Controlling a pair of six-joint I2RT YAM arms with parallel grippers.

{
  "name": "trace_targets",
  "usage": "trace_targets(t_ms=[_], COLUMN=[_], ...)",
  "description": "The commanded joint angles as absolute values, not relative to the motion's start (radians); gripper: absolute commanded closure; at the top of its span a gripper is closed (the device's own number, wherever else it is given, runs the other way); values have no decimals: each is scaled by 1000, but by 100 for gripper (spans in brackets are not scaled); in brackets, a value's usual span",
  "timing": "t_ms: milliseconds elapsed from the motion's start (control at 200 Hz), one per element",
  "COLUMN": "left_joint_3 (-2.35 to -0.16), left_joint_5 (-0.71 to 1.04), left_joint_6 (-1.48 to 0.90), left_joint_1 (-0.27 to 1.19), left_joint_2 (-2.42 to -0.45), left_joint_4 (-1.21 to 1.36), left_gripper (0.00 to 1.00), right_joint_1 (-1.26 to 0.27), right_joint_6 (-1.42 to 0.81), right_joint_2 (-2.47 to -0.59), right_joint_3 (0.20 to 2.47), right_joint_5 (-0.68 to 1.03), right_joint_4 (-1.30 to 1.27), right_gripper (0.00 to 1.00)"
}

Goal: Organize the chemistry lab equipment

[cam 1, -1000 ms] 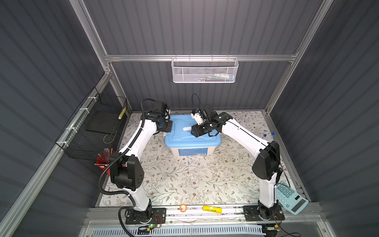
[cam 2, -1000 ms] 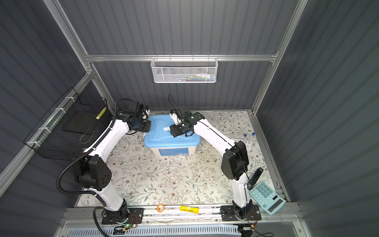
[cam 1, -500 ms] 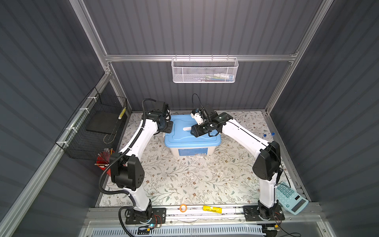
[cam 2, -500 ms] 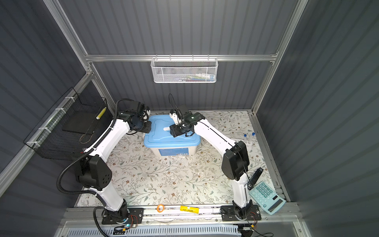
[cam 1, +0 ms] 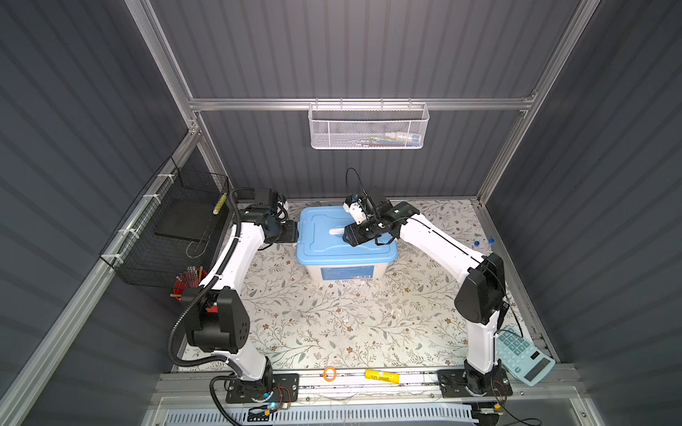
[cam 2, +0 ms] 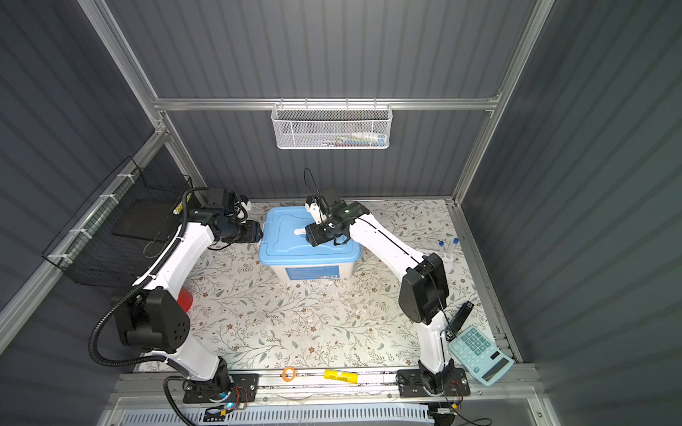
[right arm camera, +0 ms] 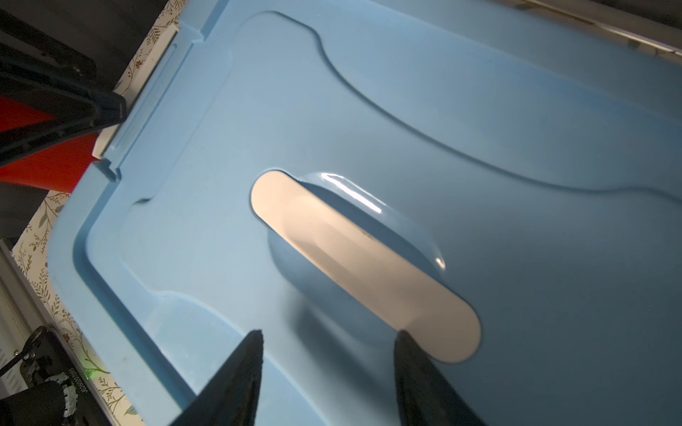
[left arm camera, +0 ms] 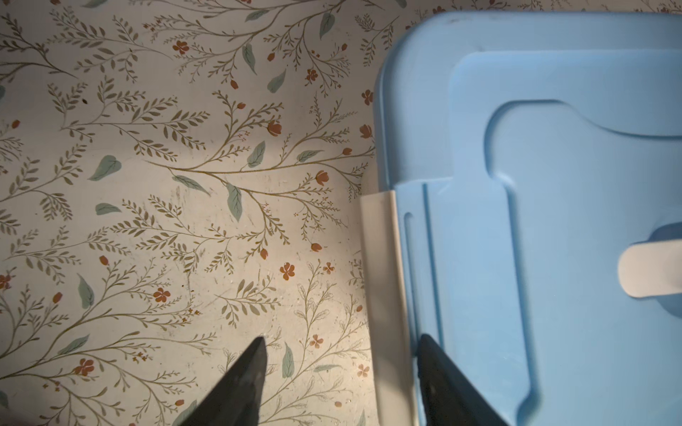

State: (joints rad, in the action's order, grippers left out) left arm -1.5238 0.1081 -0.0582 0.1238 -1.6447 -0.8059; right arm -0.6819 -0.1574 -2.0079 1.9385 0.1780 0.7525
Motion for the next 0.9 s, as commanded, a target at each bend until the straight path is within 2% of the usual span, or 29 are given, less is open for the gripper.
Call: trace_targets(t_ms=[0,210,560,795,896], left_joint_3=[-1516,-1506,-1495,-1487,-1481], left_joint_5=[214,307,282,287,317], left_joint_6=[-73,-57,-54,-52,-51], left_joint_1=[135,135,126,121,121], left_joint_2=[-1649,-1656,-1664,-1666,-1678], left_joint_4=[-775,-752,-756,-747,-743], left_gripper=[35,35,36,29,30], right_joint_1=[-684,-684,-684,-684,-686], right_joint_6=[-173,-173,-172,-173,-173], right_joint_2=[-2038,-2043,-2048,-2047,-2048], right_joint_3=[1946,1957,1965,1962,1962], right_joint_5=[189,187,186,184,184], right_joint_4=[818,827,834,836,837], right_gripper=[42,42,42,42,42])
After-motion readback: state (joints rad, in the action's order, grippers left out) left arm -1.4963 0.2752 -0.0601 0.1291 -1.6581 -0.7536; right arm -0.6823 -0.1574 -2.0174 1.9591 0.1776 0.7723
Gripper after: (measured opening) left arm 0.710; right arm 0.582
